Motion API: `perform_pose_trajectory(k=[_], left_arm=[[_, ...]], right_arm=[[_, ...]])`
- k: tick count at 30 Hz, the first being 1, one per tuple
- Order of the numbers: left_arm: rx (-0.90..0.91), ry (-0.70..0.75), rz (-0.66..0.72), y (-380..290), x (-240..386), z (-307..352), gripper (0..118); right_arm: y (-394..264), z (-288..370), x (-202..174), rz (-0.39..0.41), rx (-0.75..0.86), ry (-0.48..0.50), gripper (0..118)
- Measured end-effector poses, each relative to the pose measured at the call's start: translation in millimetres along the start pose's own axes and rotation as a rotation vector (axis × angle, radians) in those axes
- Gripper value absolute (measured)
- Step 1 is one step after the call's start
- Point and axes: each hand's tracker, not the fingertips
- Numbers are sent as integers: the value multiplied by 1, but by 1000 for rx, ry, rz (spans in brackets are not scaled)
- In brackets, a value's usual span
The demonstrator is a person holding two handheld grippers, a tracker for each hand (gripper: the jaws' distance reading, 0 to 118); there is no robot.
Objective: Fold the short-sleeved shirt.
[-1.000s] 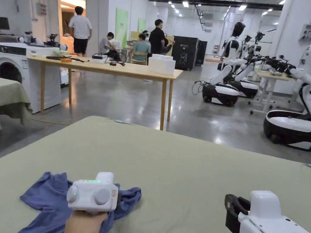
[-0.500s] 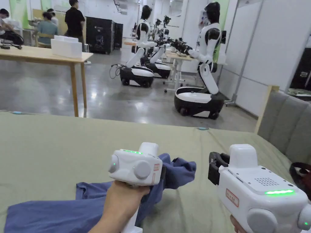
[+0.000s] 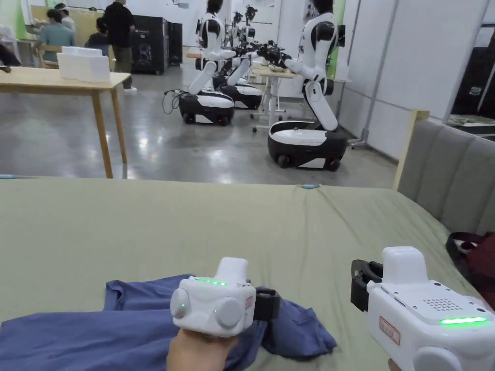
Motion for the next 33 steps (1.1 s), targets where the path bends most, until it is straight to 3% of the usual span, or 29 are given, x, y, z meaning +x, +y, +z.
perform_pose_trajectory(k=[3,4,5,6,7,8,9,12,15,17,21,22,24,25,26,33], left_arm=[[16,75,-40,5,-21,54,116],[11,81,-37,3,-29,70,111],[13,94,-33,-3,-39,85,99],[19,110,-25,-9,-48,98,65],[21,130,-20,-15,-59,107,3],[-6,163,-14,-22,-72,115,0],[-37,209,13,-31,-86,124,0],[-53,166,150,-43,-149,142,0],[-129,385,118,-47,-224,152,0],[-180,476,171,-52,-272,154,0],[-252,533,243,-57,-321,138,2],[-193,556,227,-51,-332,128,23],[-246,561,258,-49,-352,101,104],[-277,561,264,-50,-360,88,118],[-199,579,223,-47,-363,79,114],[-402,660,265,-63,-387,7,111]], right_arm=[[-6,-7,-17,5,-1,23,1],[-9,-9,-24,7,-4,37,1],[-12,-11,-32,4,-7,51,1],[-15,-12,-38,-3,-10,64,1],[-19,-13,-45,-11,-13,78,1],[-22,-14,-52,-17,-16,92,1],[-24,-15,-58,-20,-20,102,1],[-33,-19,-74,-22,-33,128,1],[-41,-26,-83,1,-53,138,1],[-46,-32,-84,6,-69,135,1],[-55,-46,-79,0,-104,111,1],[-57,-51,-75,-1,-117,101,1],[-60,-57,-67,-5,-142,83,1],[-62,-59,-62,-6,-153,72,1],[-63,-61,-57,-1,-167,61,1],[-81,-78,-8,52,-282,-39,1]])
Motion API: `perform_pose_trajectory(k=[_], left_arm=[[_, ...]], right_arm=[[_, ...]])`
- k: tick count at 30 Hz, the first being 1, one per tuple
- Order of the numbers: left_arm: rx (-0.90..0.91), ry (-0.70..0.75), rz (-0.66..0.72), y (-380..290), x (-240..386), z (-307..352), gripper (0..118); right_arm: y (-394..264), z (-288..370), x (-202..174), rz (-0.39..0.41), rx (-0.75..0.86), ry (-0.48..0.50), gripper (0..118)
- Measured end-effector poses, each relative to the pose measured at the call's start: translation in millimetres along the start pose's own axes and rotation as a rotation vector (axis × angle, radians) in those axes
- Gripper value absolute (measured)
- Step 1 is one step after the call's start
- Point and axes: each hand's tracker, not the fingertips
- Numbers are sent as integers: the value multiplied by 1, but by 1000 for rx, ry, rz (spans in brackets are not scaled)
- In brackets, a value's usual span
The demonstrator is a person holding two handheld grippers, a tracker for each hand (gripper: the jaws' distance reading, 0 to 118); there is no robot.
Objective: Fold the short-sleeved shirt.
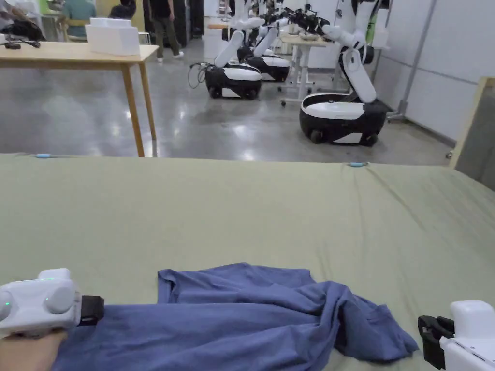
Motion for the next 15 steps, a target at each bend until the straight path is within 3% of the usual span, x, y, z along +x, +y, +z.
perform_pose_trajectory(k=[1,2,3,4,5,6,10,12,13,14,15], left_arm=[[-19,1,-11,-2,3,-4,108],[-13,-17,-6,-7,7,5,103],[-9,-32,12,-10,6,15,92],[2,-73,48,-11,6,21,63],[9,-115,54,-13,7,27,35],[29,-104,44,-10,7,39,6],[61,-138,20,-12,11,63,2],[70,-138,20,-13,13,73,2],[71,-143,17,-14,14,78,2],[76,-143,15,-10,10,78,2],[80,-148,10,-10,10,82,2]], right_arm=[[-2,-5,6,14,-25,0,1],[-3,-12,10,34,-56,2,11],[-4,-19,13,55,-80,1,37],[-7,-28,16,75,-100,16,88],[-9,-39,17,92,-133,35,115],[-11,-52,17,108,-177,49,118],[-15,-99,9,174,-216,51,117],[-15,-111,12,129,-230,85,115],[-14,-116,15,75,-249,120,86],[-12,-121,17,38,-279,127,44],[-12,-121,18,7,-276,150,11]])
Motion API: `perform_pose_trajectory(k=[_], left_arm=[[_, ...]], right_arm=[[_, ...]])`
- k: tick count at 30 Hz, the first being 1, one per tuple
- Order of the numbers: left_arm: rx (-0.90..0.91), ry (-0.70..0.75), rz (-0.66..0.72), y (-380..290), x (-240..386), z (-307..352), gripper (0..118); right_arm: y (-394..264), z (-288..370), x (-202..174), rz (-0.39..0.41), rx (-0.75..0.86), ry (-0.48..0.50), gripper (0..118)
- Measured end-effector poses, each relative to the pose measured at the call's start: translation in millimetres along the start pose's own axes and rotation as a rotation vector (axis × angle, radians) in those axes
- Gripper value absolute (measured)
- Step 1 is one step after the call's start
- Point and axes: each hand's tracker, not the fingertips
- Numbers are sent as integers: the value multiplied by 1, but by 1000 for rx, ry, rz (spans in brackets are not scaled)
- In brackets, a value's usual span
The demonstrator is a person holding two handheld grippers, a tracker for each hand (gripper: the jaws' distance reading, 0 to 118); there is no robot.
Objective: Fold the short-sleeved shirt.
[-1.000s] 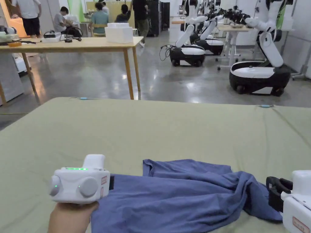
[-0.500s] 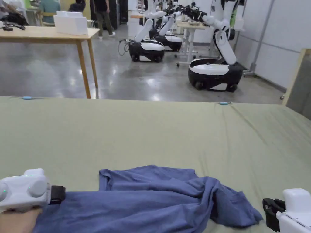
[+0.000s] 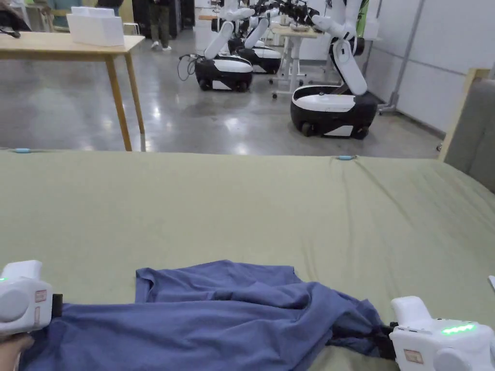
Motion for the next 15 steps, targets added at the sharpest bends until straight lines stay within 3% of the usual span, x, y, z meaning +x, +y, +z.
perform_pose_trajectory(k=[2,8,13,15], left_arm=[[5,1,-17,1,1,10,2],[175,3,-39,37,-13,69,2],[352,4,-73,92,-11,152,1],[412,6,-83,116,-12,180,1]], right_arm=[[1,14,7,-41,25,49,10],[44,86,21,-84,207,4,9],[113,161,8,-20,383,-71,9],[141,189,6,-33,456,-100,9]])
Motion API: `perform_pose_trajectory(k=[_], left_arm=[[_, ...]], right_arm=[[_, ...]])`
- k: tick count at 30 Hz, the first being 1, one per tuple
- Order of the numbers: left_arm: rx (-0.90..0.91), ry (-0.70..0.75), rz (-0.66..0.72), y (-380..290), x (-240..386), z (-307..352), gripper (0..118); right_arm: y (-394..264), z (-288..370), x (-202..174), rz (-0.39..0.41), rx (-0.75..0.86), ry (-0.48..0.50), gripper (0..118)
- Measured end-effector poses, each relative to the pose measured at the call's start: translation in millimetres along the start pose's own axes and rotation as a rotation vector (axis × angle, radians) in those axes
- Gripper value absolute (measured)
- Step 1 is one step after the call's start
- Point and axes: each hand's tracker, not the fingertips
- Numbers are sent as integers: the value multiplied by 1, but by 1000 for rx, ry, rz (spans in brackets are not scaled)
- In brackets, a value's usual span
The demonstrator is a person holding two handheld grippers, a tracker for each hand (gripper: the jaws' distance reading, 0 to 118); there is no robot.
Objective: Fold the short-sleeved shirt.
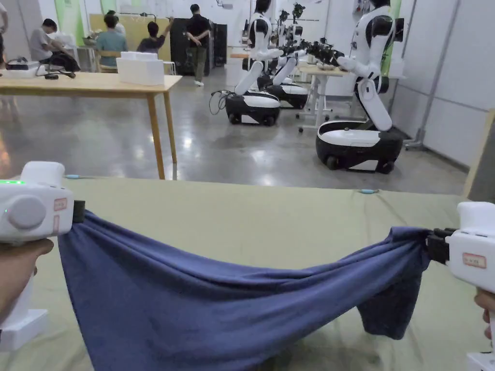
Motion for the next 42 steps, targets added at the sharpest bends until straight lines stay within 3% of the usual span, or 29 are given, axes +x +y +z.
perform_pose_trajectory(k=[3,7,12,16,27,31,36,42], left_arm=[[79,-9,37,50,-5,22,1],[170,-11,57,107,-9,36,1],[270,-18,93,159,-12,36,1],[292,8,63,181,-7,23,1],[187,0,116,89,11,-64,1],[160,-23,149,63,15,-68,1],[143,-78,105,36,12,-30,1],[-10,-190,43,-56,-9,29,1]], right_arm=[[58,18,2,-63,75,-5,9],[123,36,9,-72,171,-58,9],[177,50,23,-147,277,-93,9],[193,41,27,-131,279,-102,9],[94,-48,16,-110,155,-152,9],[64,-57,19,-121,126,-155,9],[33,-24,28,-110,111,-128,9],[-49,42,36,25,23,-70,9]])
